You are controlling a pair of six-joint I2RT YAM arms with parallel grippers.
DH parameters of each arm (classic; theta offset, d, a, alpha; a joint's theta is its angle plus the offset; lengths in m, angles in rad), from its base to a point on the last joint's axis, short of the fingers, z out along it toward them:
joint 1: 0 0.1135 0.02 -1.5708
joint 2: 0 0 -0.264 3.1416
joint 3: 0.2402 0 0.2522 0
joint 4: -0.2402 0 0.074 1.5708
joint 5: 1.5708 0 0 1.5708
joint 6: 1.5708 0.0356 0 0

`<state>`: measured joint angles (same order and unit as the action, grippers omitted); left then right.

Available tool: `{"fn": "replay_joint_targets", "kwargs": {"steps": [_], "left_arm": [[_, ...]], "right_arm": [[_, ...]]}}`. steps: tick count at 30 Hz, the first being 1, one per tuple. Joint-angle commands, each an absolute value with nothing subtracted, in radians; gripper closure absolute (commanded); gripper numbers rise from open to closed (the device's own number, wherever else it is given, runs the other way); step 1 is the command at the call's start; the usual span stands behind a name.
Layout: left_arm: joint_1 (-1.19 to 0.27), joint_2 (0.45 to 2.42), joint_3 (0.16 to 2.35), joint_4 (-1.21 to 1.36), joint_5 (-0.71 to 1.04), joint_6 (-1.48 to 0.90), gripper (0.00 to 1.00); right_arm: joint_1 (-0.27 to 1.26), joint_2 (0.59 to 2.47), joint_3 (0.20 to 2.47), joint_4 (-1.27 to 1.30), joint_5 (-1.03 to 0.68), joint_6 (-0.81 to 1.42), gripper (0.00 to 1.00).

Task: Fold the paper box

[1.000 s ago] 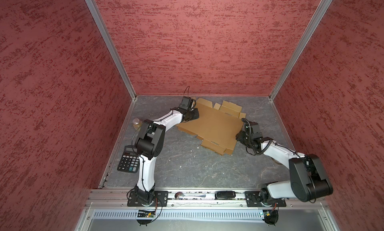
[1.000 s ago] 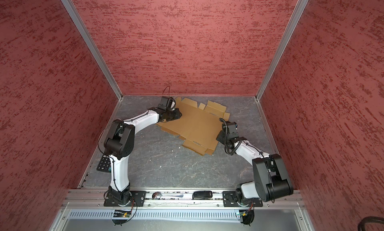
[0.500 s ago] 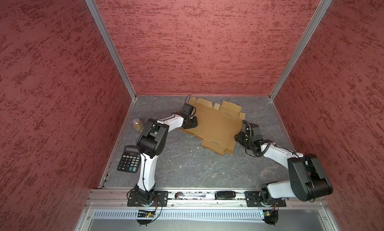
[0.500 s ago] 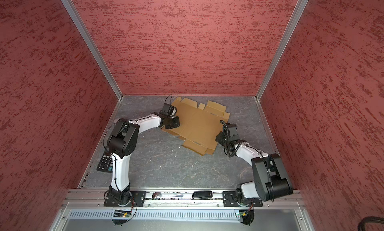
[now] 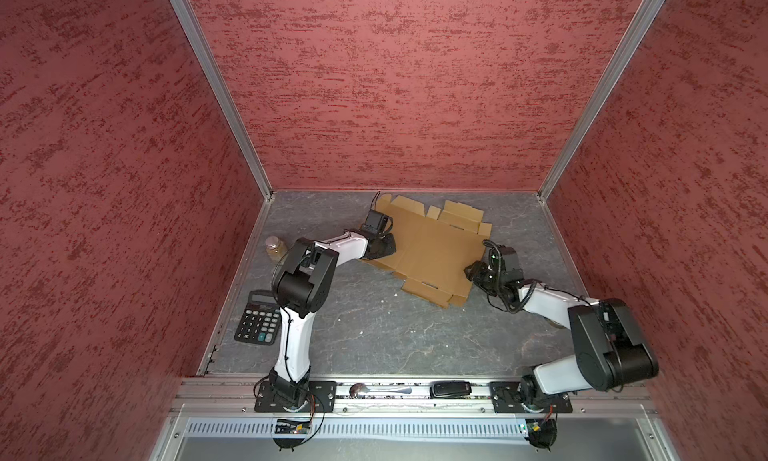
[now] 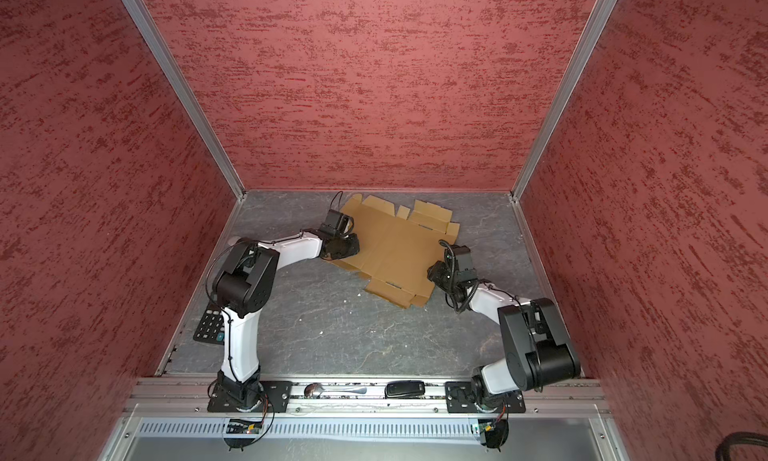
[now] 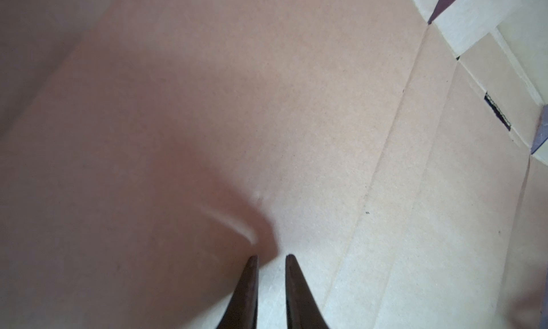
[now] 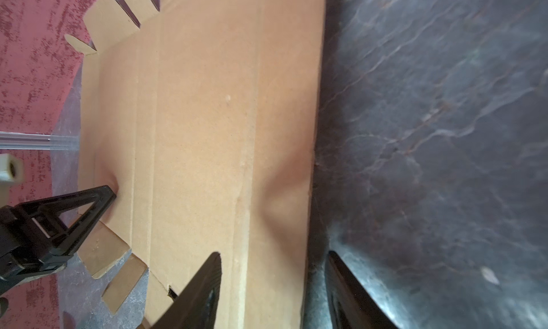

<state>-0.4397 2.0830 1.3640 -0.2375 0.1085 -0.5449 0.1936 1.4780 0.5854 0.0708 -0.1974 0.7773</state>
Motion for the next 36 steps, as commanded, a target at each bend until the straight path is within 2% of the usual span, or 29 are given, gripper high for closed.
{"fn": "replay_joint_targets", "kwargs": {"steps": [1, 13, 36], "left_arm": [[-0.446, 2.087, 1.313, -0.299, 0.056, -0.575, 0.81], [-0.469, 2.043, 1.242, -0.266, 0.043, -0.631, 0.84], [-0.482, 2.002, 1.202, -0.262, 0.065, -0.650, 0.82]], "right_arm": [[0.189, 1.486, 0.593, 0.129, -0.233, 0.804, 0.46], [0.189, 1.525, 0.670, 0.077, -0.253, 0.780, 0.59], [0.196, 1.616, 0.803, -0.136, -0.186, 0.703, 0.91]]}}
